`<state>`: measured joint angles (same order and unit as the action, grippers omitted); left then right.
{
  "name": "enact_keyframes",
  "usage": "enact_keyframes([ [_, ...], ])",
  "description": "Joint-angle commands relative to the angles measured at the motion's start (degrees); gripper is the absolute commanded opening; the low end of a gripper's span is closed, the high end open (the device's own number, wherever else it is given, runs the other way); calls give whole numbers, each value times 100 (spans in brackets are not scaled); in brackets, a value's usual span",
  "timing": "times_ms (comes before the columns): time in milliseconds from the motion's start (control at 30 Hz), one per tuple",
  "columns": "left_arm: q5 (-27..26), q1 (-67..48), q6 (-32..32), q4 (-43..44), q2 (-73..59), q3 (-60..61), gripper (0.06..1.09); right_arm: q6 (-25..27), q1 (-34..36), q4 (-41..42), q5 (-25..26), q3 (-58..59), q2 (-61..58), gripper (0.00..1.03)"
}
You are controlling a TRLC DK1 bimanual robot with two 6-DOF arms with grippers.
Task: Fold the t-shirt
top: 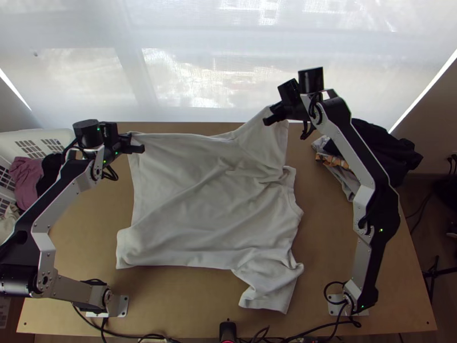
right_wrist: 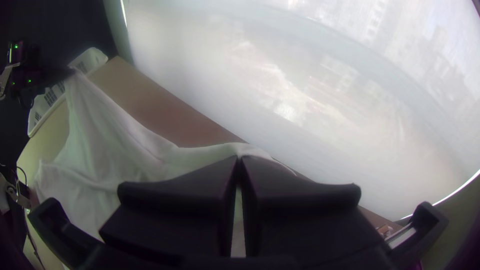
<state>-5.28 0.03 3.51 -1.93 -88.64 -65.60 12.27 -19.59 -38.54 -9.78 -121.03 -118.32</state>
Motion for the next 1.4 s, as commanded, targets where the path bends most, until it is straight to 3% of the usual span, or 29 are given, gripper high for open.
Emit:
enact_keyframes([
  [0, 159, 23, 80, 879, 84, 672, 9, 144, -80, 620, 187, 844, 310, 3],
  [567, 835, -249, 607, 2215, 251, 909, 9, 302, -185, 1218, 460, 2189, 1417, 3],
  [1367, 932, -232, 774, 2426, -514, 4, 9, 337, -229, 1376, 503, 2708, 2199, 3],
])
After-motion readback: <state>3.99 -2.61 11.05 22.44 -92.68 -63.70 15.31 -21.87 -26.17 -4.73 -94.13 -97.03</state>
